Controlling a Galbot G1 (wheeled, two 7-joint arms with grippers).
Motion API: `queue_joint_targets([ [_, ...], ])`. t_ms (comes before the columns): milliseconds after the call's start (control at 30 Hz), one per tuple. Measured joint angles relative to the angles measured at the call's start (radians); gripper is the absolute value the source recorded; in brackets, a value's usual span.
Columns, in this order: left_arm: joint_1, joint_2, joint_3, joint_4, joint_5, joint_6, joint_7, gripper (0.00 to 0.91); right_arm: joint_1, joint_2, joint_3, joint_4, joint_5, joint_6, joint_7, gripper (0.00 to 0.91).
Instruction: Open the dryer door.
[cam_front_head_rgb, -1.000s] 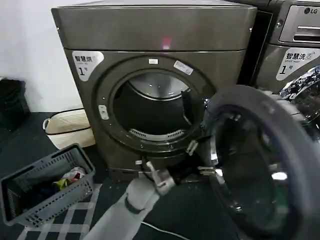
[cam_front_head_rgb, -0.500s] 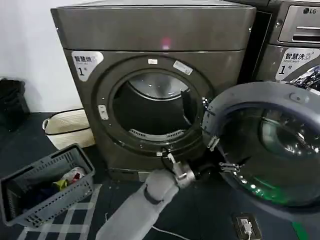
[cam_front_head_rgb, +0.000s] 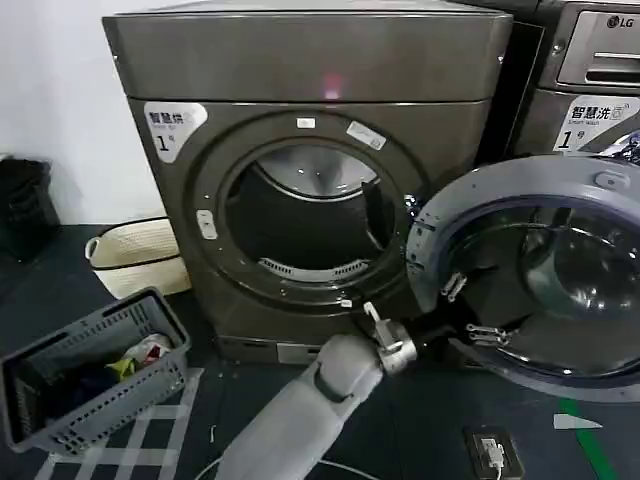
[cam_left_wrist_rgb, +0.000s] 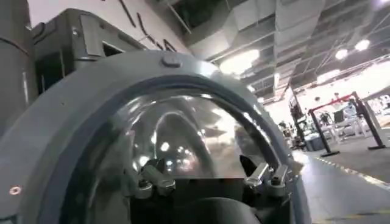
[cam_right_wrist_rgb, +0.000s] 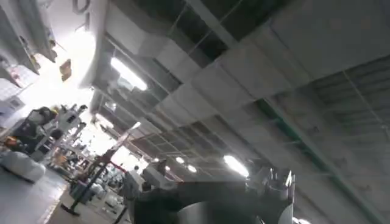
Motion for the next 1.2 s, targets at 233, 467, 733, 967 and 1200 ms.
queue_joint_targets([
  [233,0.029,0.016,0.007,-0.033,0.009,0.013,-0.001,0.907,0.011,-0.001,0.002,0.014,-0.006,-0.027,-0.018,0.907],
  [467,0.065,0.101,-0.006,-0.117,0.008,0.000,-0.001,0.907,0.015,-0.008,0.000,0.023,0.029,-0.008,-0.065,0.907],
  [733,0.118,0.305,-0.048,-0.256,0.040,-0.017,-0.002,0.907,0.033,-0.023,-0.022,0.001,0.034,0.044,-0.097,0.907],
  [967,0.171,0.515,-0.099,-0.394,-0.002,-0.028,0.002,0.907,0.055,-0.027,-0.048,-0.004,0.034,0.054,-0.108,0.907],
  [1200,0.250,0.717,-0.175,-0.497,0.047,-0.076,0.002,0.907,0.074,-0.037,-0.068,-0.020,0.041,0.076,-0.122,0.907],
])
